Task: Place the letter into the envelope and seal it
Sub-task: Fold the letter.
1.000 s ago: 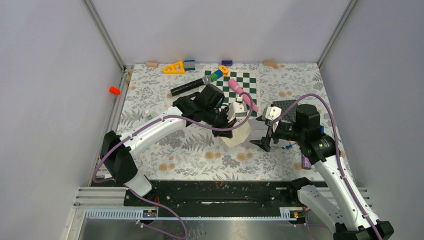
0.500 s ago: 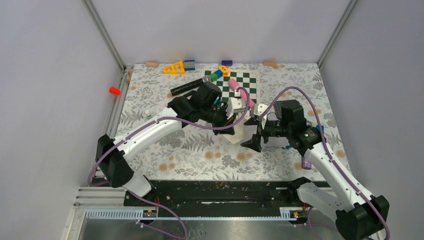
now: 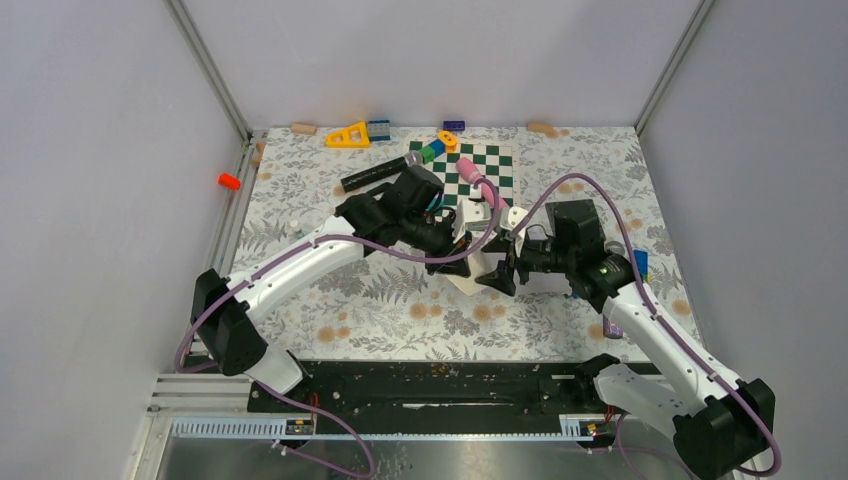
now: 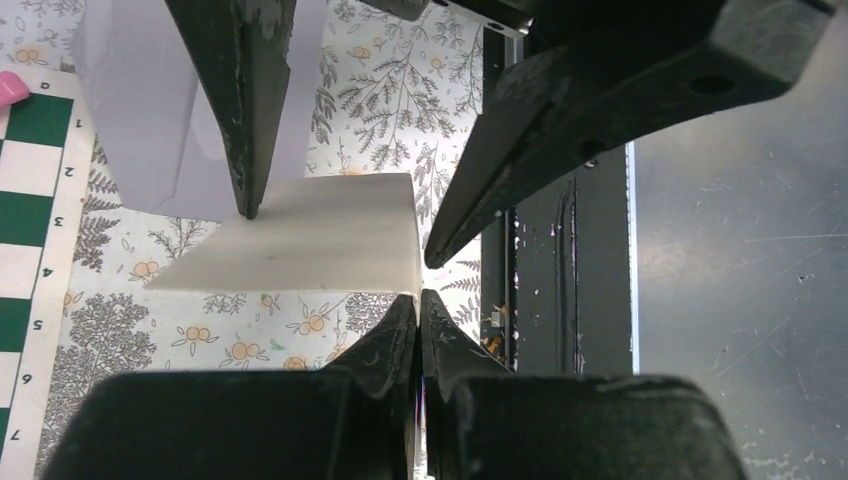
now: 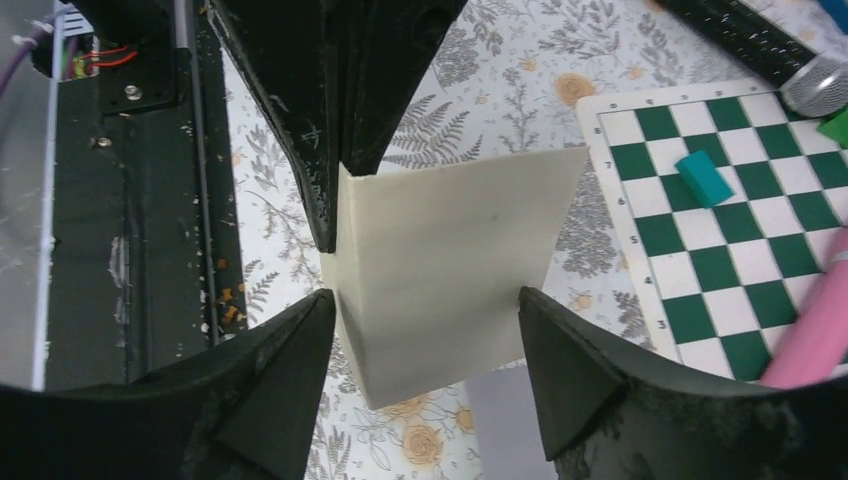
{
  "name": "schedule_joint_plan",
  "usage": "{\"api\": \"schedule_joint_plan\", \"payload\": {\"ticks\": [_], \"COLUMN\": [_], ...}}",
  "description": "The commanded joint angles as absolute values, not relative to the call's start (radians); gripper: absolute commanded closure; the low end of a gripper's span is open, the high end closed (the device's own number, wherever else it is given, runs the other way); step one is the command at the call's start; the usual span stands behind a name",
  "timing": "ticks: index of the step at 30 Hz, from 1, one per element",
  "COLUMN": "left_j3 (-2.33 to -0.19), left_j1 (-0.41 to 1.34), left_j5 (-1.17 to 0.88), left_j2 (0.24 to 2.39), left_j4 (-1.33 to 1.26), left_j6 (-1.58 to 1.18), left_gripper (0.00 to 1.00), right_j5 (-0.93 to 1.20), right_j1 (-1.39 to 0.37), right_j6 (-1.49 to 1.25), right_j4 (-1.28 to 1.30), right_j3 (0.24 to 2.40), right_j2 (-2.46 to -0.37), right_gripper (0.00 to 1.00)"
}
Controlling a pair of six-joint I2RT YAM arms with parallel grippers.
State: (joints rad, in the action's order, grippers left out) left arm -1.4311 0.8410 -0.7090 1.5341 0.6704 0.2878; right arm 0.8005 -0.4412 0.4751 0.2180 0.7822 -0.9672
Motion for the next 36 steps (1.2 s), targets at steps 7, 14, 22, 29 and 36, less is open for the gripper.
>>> {"api": "schedule_joint_plan", "payload": {"ticks": [7, 14, 22, 29, 36], "left_j3": [-1.450, -1.456, -1.447, -1.442, -1.457], "left_j1": [0.847, 0.848, 0.848, 0.845, 0.850], "left_j5": [-0.749, -0.703, -0.567, -0.534, -0.603], "left_j2": [1.501, 1.493, 1.366, 1.338, 1.401], "left_j4": [0.669, 0.669, 0.704, 0.687, 0.678], "left_j6": [0.312, 0.318, 0.415, 0.404, 0.373], "left_gripper": [1.00, 0.82, 0.33, 0.27, 0.26], "right_j5": [0.941, 0.927, 0.934, 1.041, 1.065], "right_j1": [-0.460, -0.460, -0.460, -0.460, -0.460], "right_j6": [0.518, 0.518, 0.517, 0.553, 0.561], "right_j4": [0.299, 0.302, 0.337, 0.486, 0.519], "right_j3": [0.815, 0.812, 0.828, 0.898, 0.908], "right_j2": [-0.994, -0.978, -0.987, -1.051, -1.055], "right_gripper": [0.59, 0.96, 1.00, 1.00, 1.00]}}
